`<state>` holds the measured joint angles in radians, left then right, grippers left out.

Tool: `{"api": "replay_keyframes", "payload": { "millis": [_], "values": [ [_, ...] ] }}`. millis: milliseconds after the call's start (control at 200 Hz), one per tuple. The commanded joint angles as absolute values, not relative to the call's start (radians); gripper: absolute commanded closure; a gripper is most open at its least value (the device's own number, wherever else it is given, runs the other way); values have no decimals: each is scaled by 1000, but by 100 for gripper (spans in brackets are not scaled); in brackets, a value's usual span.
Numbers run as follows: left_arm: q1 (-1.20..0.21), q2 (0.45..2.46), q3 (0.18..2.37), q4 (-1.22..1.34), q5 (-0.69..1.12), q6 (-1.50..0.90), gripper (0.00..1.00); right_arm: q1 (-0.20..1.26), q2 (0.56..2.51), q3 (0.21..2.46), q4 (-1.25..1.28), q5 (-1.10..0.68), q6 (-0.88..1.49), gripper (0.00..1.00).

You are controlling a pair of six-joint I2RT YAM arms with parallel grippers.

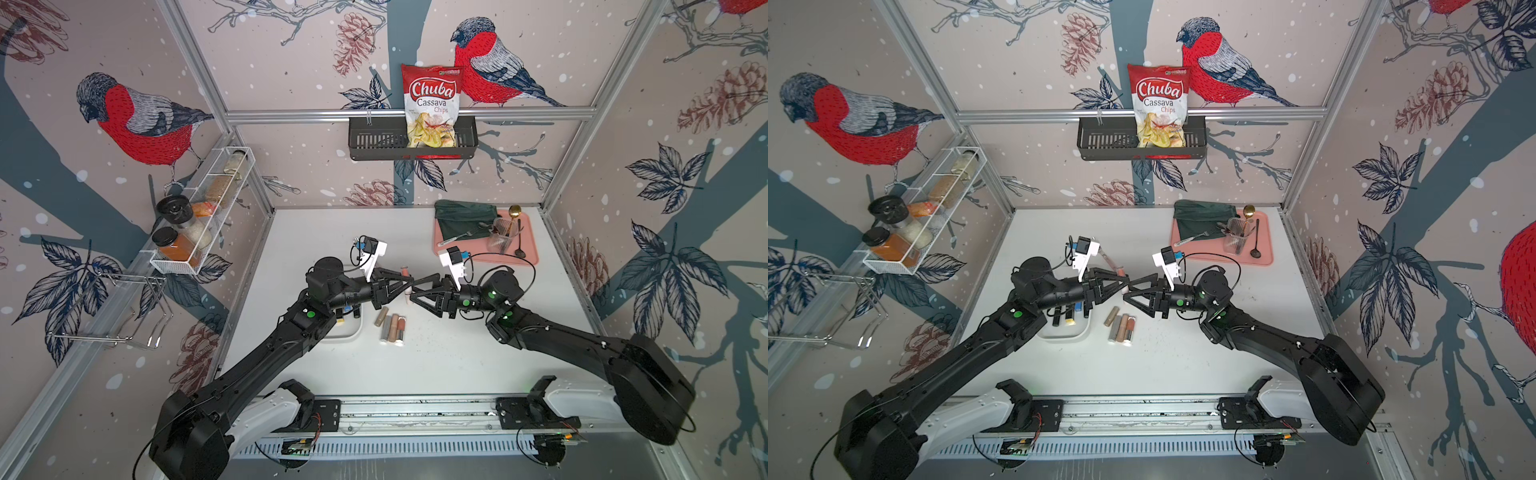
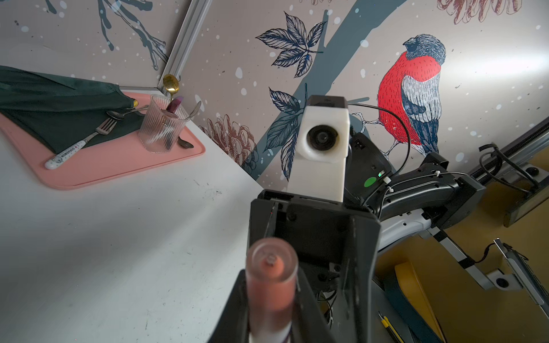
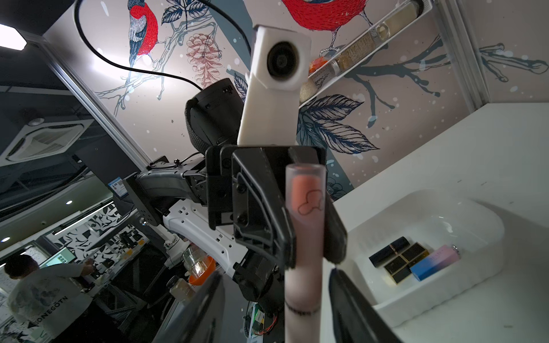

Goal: Put the lipstick into the storage box
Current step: Place the lipstick in the storage box.

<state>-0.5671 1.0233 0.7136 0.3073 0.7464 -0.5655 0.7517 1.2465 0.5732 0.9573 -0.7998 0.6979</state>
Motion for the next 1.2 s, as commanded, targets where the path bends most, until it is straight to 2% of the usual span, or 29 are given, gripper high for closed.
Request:
{"api": "replay_keyframes", "payload": {
  "millis": [0, 115, 225, 360, 425, 525, 585, 905, 1031, 1196],
  "values": [
    [-568, 1011, 722, 246, 683, -521, 96, 740, 1193, 561, 960, -735, 641, 0],
    [-551, 1003, 763, 96, 590, -471, 96, 710, 1119, 531, 922, -643, 643, 0],
    [-501, 995, 799, -40, 512, -438, 96, 678, 1056, 552, 715, -476, 649, 0],
    [-440, 979, 840, -228, 347, -393, 96, 633, 1022, 560, 562, -400, 701, 0],
    [-414, 979, 859, -313, 265, -372, 96, 589, 1026, 562, 497, -425, 810, 0],
    [-372, 991, 874, -401, 195, -349, 96, 508, 1086, 597, 467, -665, 851, 0],
    [-346, 1010, 879, -444, 170, -337, 96, 500, 1098, 612, 441, -706, 829, 0],
    [-263, 1146, 837, -527, 58, -298, 96, 664, 1093, 736, 94, -476, 565, 0],
    [-258, 1211, 833, -531, 26, -290, 96, 744, 1138, 770, 30, -386, 523, 0],
    [-244, 1309, 839, -543, -35, -280, 97, 790, 1185, 788, 14, -350, 515, 0]
  ]
}}
